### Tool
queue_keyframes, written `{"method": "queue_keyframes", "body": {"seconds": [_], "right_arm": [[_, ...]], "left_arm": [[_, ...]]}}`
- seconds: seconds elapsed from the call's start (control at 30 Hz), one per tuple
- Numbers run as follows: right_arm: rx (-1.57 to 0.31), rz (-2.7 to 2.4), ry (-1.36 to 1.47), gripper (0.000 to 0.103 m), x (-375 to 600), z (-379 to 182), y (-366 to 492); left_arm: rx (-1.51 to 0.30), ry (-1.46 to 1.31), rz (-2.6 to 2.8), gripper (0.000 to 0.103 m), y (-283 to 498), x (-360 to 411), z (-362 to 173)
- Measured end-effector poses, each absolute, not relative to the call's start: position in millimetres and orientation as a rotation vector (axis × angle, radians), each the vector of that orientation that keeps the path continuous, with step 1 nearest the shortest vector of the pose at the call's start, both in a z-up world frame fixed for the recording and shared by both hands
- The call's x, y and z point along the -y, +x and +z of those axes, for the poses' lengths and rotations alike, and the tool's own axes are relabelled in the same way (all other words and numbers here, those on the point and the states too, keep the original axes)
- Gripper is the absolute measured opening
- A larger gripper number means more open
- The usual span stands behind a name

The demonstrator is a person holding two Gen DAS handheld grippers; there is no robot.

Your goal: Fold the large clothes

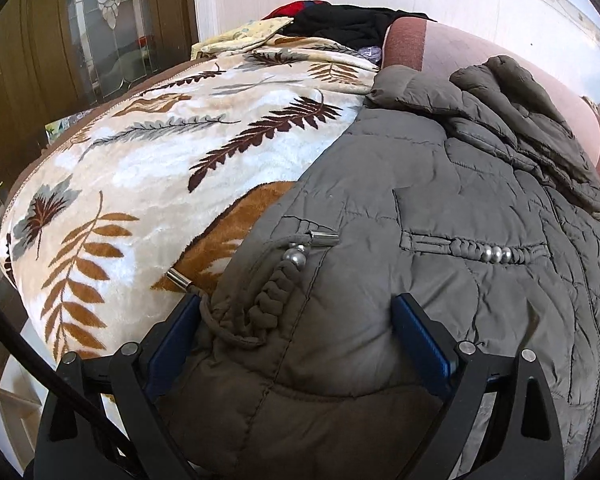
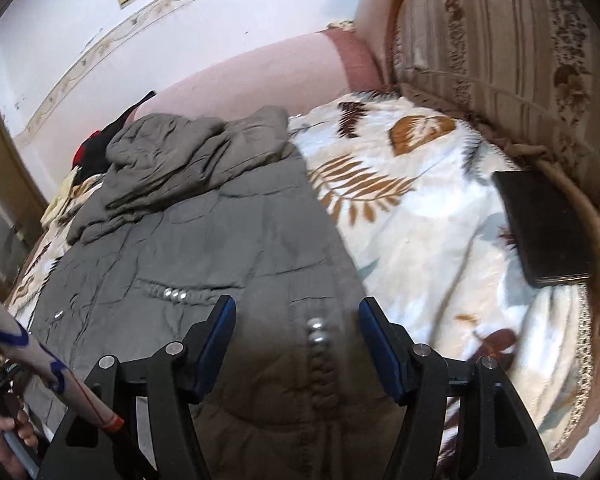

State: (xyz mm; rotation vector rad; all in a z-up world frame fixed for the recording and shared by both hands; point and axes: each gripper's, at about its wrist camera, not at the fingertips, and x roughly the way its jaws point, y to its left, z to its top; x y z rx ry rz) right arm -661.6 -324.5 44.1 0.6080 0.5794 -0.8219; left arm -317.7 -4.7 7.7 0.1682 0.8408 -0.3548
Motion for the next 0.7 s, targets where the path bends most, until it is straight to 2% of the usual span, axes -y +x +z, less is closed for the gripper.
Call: {"method": "queue_keyframes", "body": {"seconds": [0.37, 0.7], "right_arm": [[-0.580, -0.817, 0.562, 0.069, 314.4, 44.9, -654.4], [-0.598, -0.822, 0.709, 0.069, 332.7, 29.2, -670.5]], "left_arm": [[-0.724, 0.134, -0.260, 0.095, -322.9, -13.8, 28.6], [-0.843, 0.062, -0.251, 0.095, -305.7, -23.5, 12.6]]}}
